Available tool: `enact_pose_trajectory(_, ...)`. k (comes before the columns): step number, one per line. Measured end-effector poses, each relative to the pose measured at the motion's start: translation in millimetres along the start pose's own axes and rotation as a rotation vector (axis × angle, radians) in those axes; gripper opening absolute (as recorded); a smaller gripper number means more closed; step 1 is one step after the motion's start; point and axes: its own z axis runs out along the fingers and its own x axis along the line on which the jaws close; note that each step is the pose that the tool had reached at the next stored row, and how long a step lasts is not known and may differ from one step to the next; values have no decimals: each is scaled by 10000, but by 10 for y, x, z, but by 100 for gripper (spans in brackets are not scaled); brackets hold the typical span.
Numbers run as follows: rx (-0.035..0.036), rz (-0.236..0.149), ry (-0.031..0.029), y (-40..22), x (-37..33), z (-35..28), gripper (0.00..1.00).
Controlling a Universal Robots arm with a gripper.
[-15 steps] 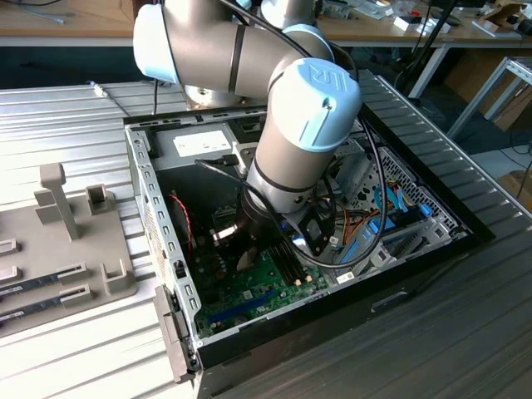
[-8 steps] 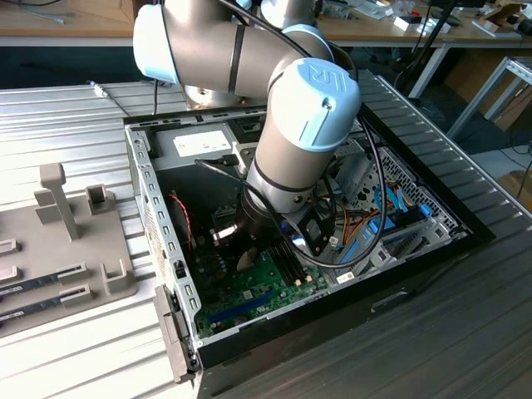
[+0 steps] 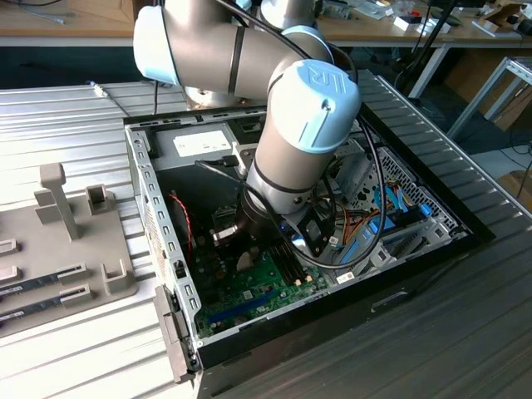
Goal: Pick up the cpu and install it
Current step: 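Close the cpu cover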
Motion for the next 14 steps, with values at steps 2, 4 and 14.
enact_pose_trajectory(2, 2, 1, 0, 0, 1, -1, 45)
enact_pose_trajectory(4, 5, 1, 2, 0, 1, -4, 45)
enact_pose_trajectory(14, -64, -2, 11, 8, 4, -150, 45)
